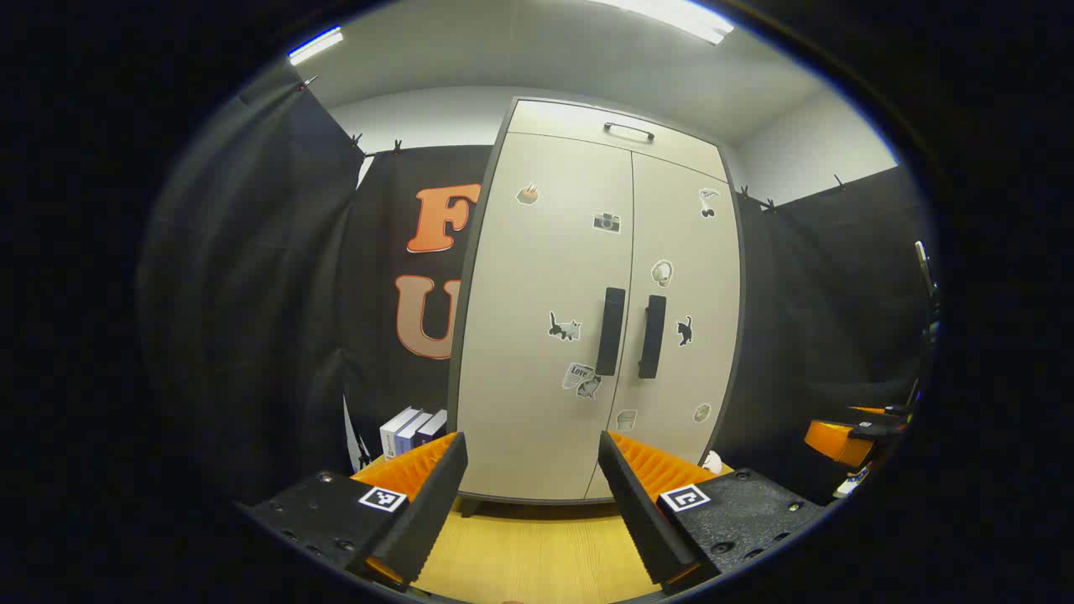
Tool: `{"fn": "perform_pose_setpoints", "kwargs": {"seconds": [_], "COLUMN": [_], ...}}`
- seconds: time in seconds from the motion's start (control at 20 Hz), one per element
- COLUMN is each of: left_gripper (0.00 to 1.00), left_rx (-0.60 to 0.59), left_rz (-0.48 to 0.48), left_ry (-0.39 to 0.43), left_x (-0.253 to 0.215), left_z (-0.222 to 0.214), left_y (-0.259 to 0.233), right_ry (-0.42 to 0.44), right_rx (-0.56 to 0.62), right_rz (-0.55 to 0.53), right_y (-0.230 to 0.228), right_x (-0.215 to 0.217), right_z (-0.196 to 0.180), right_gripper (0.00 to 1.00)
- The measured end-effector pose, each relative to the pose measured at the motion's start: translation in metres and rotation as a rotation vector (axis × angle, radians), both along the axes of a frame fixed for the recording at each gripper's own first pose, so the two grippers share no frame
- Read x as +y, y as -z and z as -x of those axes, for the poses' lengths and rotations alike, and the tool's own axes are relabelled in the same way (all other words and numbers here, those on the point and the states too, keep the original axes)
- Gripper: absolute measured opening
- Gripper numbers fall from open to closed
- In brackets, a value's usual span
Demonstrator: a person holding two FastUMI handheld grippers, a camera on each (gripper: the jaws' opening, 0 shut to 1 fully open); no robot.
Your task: Open the right door of the double-door shoe cabinet with the right hand, and open the left door with the left hand.
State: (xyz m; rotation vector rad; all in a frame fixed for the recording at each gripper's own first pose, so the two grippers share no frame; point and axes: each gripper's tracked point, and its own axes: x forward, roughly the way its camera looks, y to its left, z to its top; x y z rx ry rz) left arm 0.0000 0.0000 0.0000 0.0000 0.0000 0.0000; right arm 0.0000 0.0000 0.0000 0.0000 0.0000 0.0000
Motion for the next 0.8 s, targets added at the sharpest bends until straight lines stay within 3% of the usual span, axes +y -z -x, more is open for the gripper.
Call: {"fn": "perform_pose_setpoints", "kwargs": {"seconds": [0.45,0.5,0.8], "left_gripper": [0.92,0.98,0.94], "left_rx": [-0.003,-0.002,-0.036], "left_rz": [-0.017,-0.016,-0.023], "left_ry": [-0.065,-0.072,-0.054], "left_x": [0.016,0.015,0.009], "left_z": [-0.009,-0.011,-0.004], "left_y": [-0.008,-0.01,-0.026], "right_ry": [-0.019,-0.03,-0.021], "right_rx": [-0.007,0.0,-0.03], "right_rz": [0.033,0.031,0.039], "right_y": [-0.004,-0.005,-0.013], "right_x": [-0.004,-0.002,-0.002], "right_z": [0.001,0.001,0.01], "right_gripper": [0.99,0.99,0.98]}}
